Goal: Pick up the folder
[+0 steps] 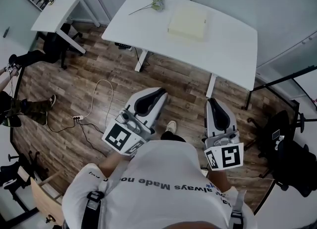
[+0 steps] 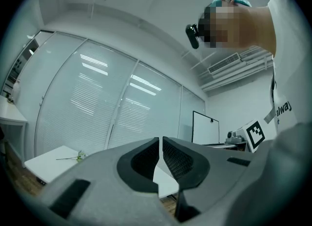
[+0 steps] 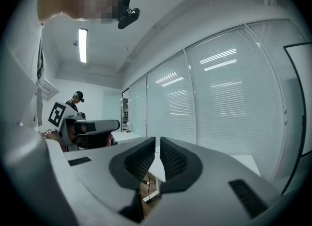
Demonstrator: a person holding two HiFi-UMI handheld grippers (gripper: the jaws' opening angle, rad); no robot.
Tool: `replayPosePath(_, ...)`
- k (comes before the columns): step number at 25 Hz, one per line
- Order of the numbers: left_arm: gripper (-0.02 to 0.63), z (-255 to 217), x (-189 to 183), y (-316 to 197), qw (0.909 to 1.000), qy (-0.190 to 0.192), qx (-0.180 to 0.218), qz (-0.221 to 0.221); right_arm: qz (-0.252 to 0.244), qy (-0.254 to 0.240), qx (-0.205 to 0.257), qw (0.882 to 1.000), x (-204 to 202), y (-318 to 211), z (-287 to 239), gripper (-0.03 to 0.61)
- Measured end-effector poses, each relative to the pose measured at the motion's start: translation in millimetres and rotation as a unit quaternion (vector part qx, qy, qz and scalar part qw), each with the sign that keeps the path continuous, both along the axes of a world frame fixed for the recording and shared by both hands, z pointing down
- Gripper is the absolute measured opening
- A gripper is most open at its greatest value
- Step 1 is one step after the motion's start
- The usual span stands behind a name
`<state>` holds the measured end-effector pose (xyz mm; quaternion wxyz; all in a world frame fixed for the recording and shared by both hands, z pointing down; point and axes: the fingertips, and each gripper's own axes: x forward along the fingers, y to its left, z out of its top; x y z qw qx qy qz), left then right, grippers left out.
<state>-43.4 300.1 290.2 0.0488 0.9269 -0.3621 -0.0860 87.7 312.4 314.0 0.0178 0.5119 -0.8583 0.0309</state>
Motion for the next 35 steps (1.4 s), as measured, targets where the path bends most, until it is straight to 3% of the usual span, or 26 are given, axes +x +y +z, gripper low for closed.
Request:
replayPosePath(7,0.029,1.7,16.9,-44.6,0.9999,0.001,0.005,-0.010,-0.010,0.000,0.005,1.000,14.2,-45.7,0.3,0.032)
replayPosePath(18,0.028,3.8,5.0,-112.9,0.9999,0.004,-0.002,-0.015,-0.013,0.003,-0.001,1.000,4.8,-113.7,2.3,0.032)
replayPosePath(35,0.029,11.4,-27.4,-291.3,0.9998,0.010,-0.011,0.014,0.005,0.014,-0.009,1.000,-34.5,-287.1,6.8,0.032)
